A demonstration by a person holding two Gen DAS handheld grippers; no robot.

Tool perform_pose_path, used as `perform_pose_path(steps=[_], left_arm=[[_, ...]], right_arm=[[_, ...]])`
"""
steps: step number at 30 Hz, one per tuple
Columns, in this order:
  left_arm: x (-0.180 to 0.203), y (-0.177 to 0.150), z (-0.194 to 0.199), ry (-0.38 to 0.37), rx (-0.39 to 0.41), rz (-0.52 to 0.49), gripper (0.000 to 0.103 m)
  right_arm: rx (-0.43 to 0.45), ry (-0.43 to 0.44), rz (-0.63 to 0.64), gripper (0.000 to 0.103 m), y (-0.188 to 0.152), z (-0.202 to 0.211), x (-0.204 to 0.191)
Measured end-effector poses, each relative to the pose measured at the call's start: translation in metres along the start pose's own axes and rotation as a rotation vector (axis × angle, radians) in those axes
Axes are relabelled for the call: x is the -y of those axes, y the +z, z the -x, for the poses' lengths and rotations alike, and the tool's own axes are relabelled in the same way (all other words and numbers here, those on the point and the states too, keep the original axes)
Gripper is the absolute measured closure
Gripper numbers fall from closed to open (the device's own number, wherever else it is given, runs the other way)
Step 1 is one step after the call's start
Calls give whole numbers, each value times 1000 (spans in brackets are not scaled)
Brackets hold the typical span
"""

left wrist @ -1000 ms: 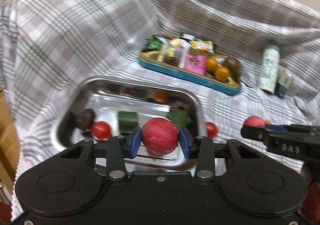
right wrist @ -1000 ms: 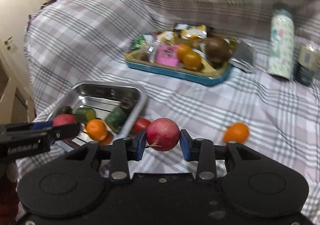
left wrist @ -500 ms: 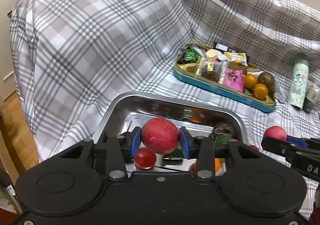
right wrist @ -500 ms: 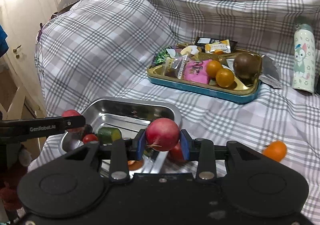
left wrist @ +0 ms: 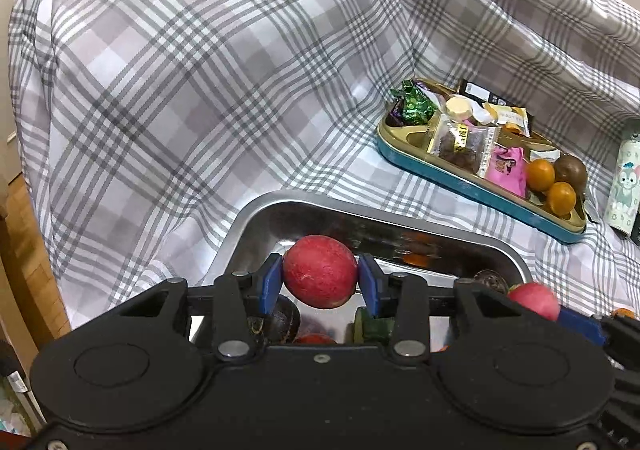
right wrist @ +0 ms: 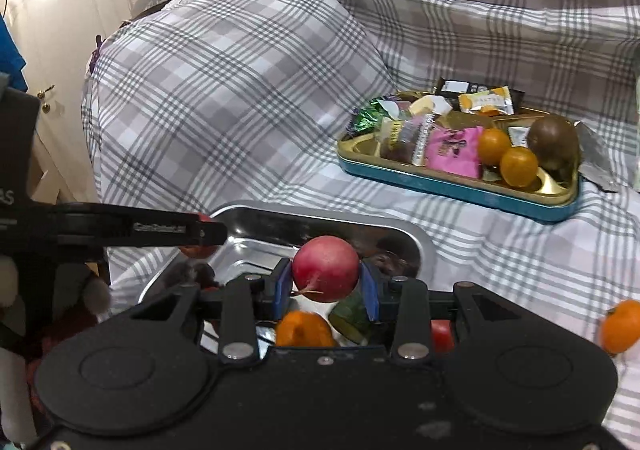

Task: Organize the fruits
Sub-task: 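Lift both red radishes and carry them over the steel tray, then lower both radishes into the steel tray and open both tools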

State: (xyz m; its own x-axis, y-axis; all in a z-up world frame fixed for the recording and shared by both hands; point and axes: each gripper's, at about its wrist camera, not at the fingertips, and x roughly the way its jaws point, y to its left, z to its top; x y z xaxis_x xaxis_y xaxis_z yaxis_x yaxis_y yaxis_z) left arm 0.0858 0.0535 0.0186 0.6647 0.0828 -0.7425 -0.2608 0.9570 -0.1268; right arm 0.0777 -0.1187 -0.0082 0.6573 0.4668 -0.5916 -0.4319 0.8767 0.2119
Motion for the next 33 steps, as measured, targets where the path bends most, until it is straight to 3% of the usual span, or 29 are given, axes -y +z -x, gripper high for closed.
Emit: perform_pose_path(steps=[33], left_arm=[[12,-21,21,41,-19,-44,55]], right_arm=[[-58,-38,53,62,-6,5,-3]])
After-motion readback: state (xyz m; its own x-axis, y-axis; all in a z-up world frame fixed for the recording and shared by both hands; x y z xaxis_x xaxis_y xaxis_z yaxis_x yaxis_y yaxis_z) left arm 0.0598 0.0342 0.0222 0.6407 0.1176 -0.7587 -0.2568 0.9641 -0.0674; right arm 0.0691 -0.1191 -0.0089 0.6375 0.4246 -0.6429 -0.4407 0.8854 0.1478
